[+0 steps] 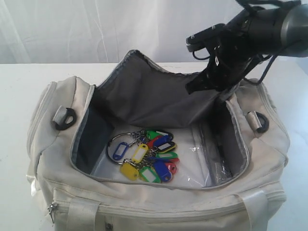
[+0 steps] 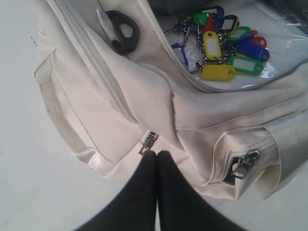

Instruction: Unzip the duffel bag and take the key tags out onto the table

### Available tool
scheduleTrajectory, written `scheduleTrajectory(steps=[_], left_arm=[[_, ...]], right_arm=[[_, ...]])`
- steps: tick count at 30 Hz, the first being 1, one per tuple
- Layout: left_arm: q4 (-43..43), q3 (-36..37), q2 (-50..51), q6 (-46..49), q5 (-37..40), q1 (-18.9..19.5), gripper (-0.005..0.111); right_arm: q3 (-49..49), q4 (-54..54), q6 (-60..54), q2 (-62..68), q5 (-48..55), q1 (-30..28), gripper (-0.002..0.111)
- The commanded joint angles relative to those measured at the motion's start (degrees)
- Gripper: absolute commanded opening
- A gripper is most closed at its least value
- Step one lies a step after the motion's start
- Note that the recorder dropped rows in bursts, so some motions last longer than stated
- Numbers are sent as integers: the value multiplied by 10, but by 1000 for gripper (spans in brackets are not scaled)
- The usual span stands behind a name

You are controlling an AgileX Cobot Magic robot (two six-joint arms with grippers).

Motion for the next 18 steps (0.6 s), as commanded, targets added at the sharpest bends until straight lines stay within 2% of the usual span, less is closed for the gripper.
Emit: scheduleTrajectory(steps=[1, 4, 6, 8, 10, 12, 15, 16, 18], left_arm=[[-8, 3, -4, -1, 4, -1, 0], [-8, 3, -4, -1, 4, -1, 0], [-8, 3, -4, -1, 4, -1, 0], [-8, 3, -4, -1, 4, -1, 0], [-8, 3, -4, -1, 4, -1, 0], [-8, 3, -4, -1, 6, -1, 0], [-8, 3, -4, -1, 7, -1, 0], [-8, 3, -4, -1, 7, -1, 0], [-8, 3, -4, -1, 7, -1, 0]], right_arm=[[-2, 14, 0, -92, 15, 8, 0], [-2, 36, 0, -143, 59, 8, 0], [-2, 56, -35, -169, 107, 8, 0], [1, 113, -96, -188, 160, 4, 6], [8, 175, -153, -201, 199, -7, 18], [22, 224, -198, -212, 212, -20, 38], [45, 231, -213, -226, 214, -48, 69], [52, 231, -213, -231, 214, -64, 73], [71, 239, -231, -239, 212, -98, 74]])
